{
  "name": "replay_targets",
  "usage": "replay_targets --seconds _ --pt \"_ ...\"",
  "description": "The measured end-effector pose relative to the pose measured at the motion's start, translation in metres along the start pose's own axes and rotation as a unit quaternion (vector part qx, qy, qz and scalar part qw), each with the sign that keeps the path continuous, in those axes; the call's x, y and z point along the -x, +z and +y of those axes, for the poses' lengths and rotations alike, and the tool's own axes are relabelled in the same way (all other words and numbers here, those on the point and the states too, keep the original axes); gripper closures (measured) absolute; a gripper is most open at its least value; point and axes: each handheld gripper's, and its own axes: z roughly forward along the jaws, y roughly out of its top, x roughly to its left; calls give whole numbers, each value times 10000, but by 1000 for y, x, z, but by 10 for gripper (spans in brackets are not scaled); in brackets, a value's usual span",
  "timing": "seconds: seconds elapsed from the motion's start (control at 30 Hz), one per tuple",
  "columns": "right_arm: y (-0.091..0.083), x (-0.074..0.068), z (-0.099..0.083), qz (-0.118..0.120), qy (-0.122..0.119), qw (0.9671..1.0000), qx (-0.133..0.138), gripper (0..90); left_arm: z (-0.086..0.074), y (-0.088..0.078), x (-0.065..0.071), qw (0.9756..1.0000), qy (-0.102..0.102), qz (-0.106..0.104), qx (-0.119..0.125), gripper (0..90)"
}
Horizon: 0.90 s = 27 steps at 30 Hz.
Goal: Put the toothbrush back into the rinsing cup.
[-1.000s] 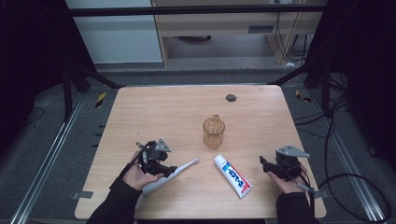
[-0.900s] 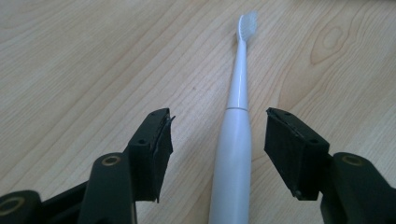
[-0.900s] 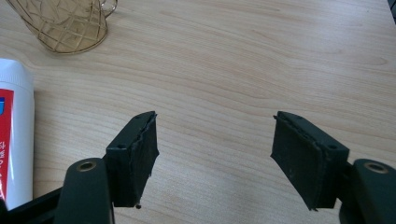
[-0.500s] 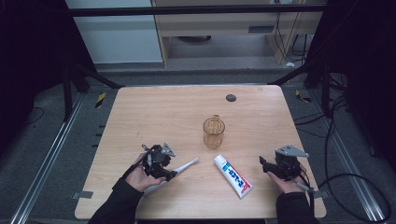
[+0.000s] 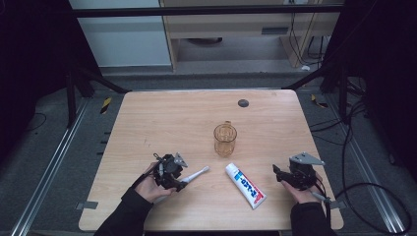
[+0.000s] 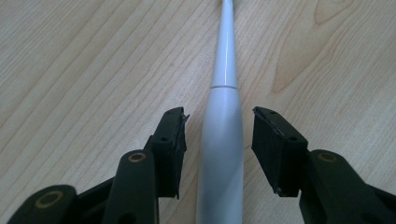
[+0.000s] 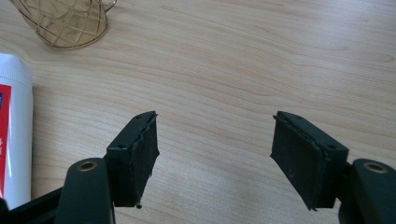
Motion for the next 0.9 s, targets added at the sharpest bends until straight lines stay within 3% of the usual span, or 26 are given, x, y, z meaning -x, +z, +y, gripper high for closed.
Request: replay_targets --seconds 0.9 --pt "2 0 0 64 13 9999 -77 325 3 15 -1 9995 59 -99 -295 653"
